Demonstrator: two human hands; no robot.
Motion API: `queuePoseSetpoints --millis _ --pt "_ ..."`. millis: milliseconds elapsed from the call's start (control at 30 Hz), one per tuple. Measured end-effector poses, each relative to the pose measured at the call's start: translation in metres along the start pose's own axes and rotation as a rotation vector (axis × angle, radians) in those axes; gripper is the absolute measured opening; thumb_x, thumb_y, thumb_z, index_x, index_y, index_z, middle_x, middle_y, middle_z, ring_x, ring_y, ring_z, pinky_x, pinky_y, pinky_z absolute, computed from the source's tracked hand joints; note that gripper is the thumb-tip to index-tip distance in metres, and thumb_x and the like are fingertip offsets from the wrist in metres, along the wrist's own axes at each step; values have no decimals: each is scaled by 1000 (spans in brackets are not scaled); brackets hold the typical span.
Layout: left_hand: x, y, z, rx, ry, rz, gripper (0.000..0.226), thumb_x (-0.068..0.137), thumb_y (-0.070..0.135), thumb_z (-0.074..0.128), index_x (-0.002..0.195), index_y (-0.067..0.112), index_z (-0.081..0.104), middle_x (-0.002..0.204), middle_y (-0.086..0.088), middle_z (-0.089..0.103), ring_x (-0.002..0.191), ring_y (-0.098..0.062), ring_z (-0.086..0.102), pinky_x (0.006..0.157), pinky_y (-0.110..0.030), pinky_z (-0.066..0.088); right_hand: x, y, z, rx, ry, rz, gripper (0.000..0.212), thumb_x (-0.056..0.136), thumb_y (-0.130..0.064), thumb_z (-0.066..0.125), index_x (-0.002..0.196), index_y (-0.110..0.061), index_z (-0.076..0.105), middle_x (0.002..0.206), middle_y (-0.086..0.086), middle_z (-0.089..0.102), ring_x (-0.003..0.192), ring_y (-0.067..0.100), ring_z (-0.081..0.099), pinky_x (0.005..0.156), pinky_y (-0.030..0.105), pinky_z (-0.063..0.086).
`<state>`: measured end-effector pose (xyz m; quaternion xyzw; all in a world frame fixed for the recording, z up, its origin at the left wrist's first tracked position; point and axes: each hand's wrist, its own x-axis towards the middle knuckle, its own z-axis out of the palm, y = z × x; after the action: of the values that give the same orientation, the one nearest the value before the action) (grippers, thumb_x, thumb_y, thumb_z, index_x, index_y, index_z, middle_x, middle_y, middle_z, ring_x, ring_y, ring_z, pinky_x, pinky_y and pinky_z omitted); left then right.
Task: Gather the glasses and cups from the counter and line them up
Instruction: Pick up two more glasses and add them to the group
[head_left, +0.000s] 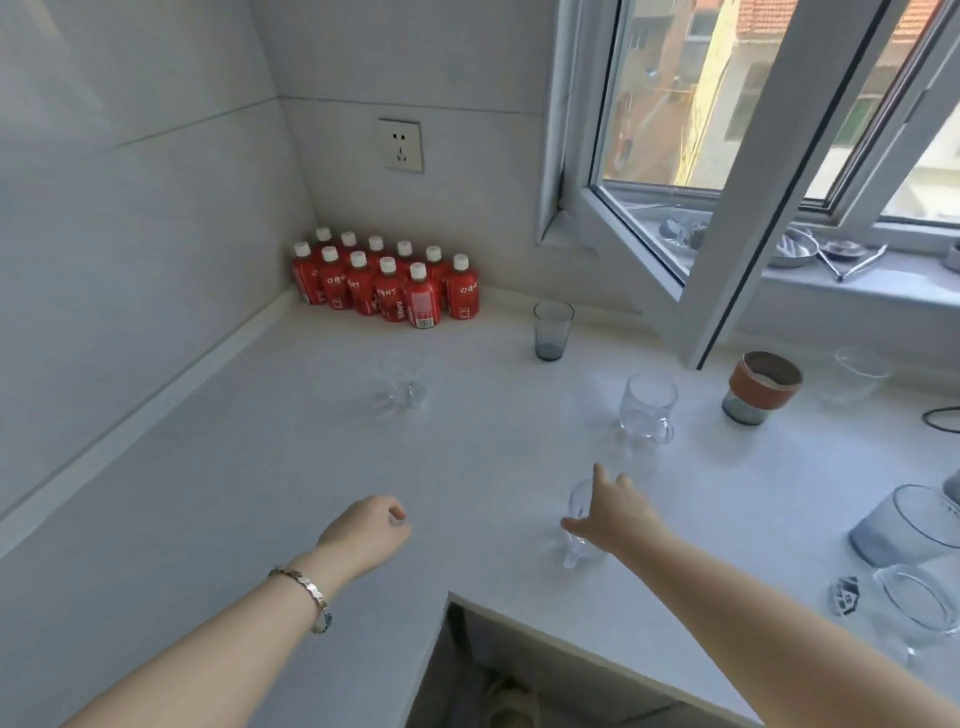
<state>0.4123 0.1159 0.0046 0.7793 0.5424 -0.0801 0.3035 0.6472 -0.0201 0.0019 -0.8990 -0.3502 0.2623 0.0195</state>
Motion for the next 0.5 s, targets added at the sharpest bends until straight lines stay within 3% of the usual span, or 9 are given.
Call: queuePoseSetpoints --millis 100,233,400,500 --pt "52 8 -19 -25 3 16 14 86 24 52 96 20 61 115 -5 67 104 -24 62 90 -29 49 22 -3 -8 -53 -93 -6 66 72 -45 68 125 -14 43 124 9 49 111 29 57 82 29 45" --pt "114 20 -46 -33 84 16 33 89 23 51 120 15 56 126 -7 60 115 -25 58 95 -32 46 49 -15 -30 -59 -151 -26 73 70 -45 70 132 -21 41 128 4 49 114 23 56 88 29 45" --pt "180 43 -81 -143 304 5 83 79 39 66 144 12 23 147 -13 29 134 -33 36 104 -44 39 85 -54 -63 -65 -61 -126 75 71 -48 69 135 -24 37 126 0 50 110 21 58 86 28 45" --pt "221 50 -89 -103 250 -15 104 72 47 71 148 14 7 155 -10 14 139 -33 27 109 -46 33 106 -75 -75 -18 9 -179 76 72 -49 69 137 -26 36 131 -2 49 113 21 57 86 26 45"
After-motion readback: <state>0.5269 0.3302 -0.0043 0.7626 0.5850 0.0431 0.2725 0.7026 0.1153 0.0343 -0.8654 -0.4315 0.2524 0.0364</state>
